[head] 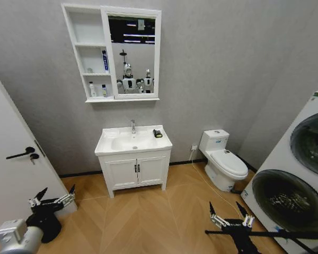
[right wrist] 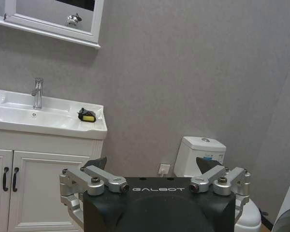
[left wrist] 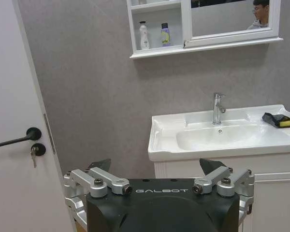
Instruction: Move facial cleanser and shampoo from washbasin to cabinet, then wipe washbasin with towel.
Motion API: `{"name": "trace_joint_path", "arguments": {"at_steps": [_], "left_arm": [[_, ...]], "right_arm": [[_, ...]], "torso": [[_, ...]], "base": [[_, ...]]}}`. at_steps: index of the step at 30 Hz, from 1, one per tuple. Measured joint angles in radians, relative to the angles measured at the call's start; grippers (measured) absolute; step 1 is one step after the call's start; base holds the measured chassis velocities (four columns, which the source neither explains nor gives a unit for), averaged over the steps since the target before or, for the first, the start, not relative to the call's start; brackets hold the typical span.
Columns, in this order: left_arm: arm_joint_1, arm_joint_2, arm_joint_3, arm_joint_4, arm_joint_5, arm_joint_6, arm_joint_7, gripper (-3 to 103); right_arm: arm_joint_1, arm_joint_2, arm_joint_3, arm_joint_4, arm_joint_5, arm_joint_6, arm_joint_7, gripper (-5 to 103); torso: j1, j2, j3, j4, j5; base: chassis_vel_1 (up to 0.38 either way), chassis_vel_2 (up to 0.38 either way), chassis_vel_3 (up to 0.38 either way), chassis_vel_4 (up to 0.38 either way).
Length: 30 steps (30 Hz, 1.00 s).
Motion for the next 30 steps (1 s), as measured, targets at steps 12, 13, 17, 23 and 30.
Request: {"name": "trace_joint_path", "arguments": {"at_steps": [12, 13, 17, 23, 30], "left_arm": [[0.000, 0.000, 0.000, 0.000, 0.000, 0.000, 0.000, 100], [0.000, 0.000, 0.000, 0.000, 0.000, 0.000, 0.000, 100], [0.000, 0.000, 0.000, 0.000, 0.000, 0.000, 0.000, 100], [0.000, 0.000, 0.000, 0.000, 0.000, 0.000, 0.000, 100], [0.000, 0.000, 0.000, 0.000, 0.000, 0.000, 0.000, 100]], "right_arm": [[0.000, 0.000, 0.000, 0.000, 0.000, 0.000, 0.000, 100], [0.000, 0.000, 0.000, 0.000, 0.000, 0.000, 0.000, 100], [0.000, 0.000, 0.000, 0.000, 0.000, 0.000, 0.000, 100], [0.000, 0.000, 0.000, 0.000, 0.000, 0.000, 0.000, 100], [0.000, 0.000, 0.000, 0.000, 0.000, 0.000, 0.000, 100]], "torso": [[-0.002, 0.001, -0.001, -0.0001, -0.0003], [-0.002, 0.001, -0.001, 0.0000, -0.0003], [-0.002, 0.001, -0.001, -0.0001, -0.0003], [-0.002, 0.001, -0.001, -0.0001, -0.0003], [-0.002, 0.001, -0.001, -0.0001, -0.0003]], "base": [[-0.004, 0.004, 0.003, -0.002], [0.000, 0.000, 0.000, 0.000], [0.000, 0.000, 0.000, 0.000], [0.000, 0.000, 0.000, 0.000], [0.000, 0.000, 0.000, 0.000]]}}
